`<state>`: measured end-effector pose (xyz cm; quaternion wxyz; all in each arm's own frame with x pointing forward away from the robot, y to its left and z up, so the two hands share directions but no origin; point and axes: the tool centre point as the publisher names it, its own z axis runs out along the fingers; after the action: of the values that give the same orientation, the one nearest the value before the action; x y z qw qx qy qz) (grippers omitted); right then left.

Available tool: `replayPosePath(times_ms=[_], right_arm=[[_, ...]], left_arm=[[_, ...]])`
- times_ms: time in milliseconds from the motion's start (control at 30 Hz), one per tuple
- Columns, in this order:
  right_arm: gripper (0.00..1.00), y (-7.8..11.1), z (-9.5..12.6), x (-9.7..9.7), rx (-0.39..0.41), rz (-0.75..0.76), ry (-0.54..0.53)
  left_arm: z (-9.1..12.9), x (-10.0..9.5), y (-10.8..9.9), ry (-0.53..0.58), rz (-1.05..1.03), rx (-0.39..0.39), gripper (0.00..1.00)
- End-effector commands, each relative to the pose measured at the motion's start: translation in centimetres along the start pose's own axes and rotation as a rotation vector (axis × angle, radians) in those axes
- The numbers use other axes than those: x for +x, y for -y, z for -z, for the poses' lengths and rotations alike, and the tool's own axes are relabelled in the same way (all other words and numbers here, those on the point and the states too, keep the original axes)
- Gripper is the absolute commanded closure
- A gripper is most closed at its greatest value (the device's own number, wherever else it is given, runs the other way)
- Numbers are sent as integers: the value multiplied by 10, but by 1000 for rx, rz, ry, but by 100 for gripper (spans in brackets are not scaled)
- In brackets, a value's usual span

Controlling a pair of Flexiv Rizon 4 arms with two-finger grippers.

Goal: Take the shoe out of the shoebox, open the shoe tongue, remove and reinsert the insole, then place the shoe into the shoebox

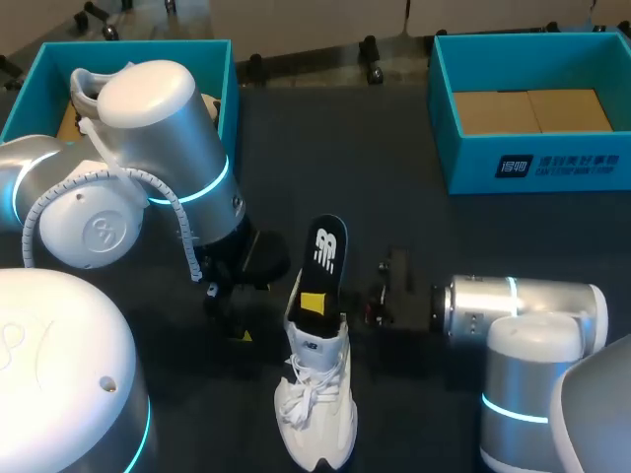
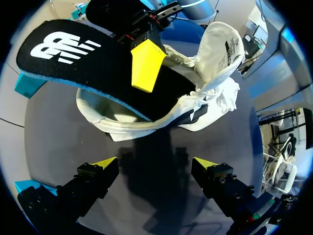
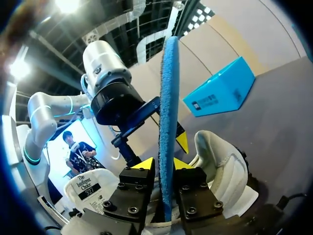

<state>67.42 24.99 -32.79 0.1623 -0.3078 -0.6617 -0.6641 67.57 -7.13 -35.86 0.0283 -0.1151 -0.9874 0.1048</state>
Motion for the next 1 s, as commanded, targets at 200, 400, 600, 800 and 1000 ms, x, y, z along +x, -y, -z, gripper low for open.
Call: replayPosePath(times_ms=[200, 400, 600, 800, 1000], right_arm=[[85, -8, 3, 3, -34, 30, 19], [100, -11, 5, 1, -57, 41, 17], [100, -11, 5, -6, -49, 15, -12], [100, -10, 1, -11, -38, -23, -32], [100, -4, -4, -9, -24, -60, -35]], left_arm=[[-1, 0, 0, 1, -1, -1, 0], [-1, 0, 0, 1, -1, -1, 0], [-1, 0, 0, 1, -1, -1, 0], [-1, 0, 0, 1, -1, -1, 0], [-1, 0, 0, 1, -1, -1, 0]])
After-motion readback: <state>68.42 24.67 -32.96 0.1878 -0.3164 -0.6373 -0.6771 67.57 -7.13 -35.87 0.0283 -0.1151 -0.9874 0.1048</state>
